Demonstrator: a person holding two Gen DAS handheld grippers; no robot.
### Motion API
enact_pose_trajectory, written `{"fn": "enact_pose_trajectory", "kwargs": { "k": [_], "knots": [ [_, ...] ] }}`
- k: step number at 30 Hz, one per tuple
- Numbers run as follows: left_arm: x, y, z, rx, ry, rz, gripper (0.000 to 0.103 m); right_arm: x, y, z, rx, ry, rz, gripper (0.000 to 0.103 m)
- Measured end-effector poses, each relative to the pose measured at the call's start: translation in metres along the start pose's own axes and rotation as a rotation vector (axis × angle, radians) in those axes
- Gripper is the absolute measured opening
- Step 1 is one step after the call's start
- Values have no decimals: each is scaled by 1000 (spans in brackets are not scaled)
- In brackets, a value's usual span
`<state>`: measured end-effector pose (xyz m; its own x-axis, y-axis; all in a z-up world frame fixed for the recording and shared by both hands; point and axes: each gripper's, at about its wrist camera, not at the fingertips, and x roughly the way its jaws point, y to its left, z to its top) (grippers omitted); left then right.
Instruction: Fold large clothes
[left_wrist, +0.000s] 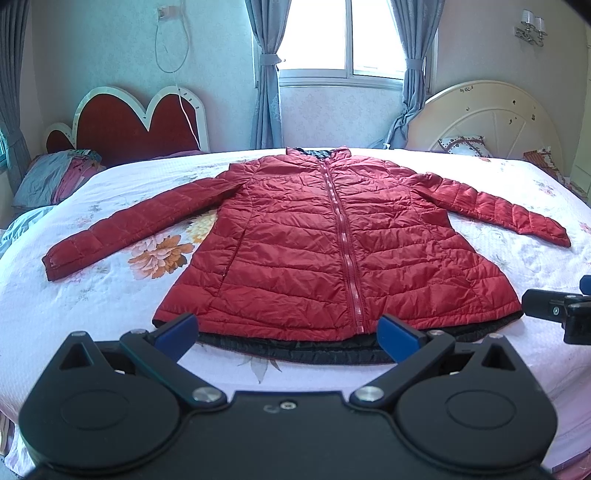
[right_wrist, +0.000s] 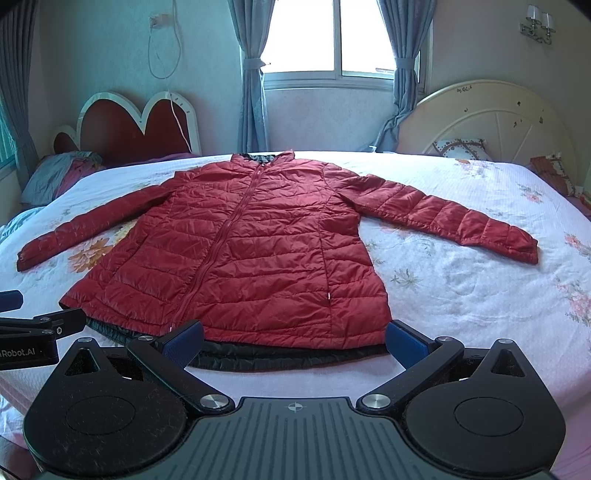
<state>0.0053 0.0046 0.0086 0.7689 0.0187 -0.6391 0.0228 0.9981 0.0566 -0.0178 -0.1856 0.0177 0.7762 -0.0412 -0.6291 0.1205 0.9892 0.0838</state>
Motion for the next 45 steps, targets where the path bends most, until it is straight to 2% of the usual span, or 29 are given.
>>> {"fn": "enact_pose_trajectory", "kwargs": {
  "k": [23, 32, 37, 41, 43, 45],
  "knots": [
    [2, 7, -1, -4, 3, 7, 103, 4, 7, 2, -6, 3, -2, 103],
    [10, 10, 2, 2, -2, 7, 103, 13, 1, 3, 8, 1, -34, 103],
    [25, 12, 12, -46, -2, -46, 103, 20, -23, 6, 63, -19, -63, 103],
    [51, 12, 21, -98, 33, -97, 103, 27, -60, 11, 160, -39, -95, 103],
    [66, 4, 28, -83, 41, -144, 103, 34, -85, 16, 212, -53, -118, 103],
    [82, -9, 36, -49, 38, -153, 103, 47, -114, 23, 272, -58, -160, 103]
  ]
}}
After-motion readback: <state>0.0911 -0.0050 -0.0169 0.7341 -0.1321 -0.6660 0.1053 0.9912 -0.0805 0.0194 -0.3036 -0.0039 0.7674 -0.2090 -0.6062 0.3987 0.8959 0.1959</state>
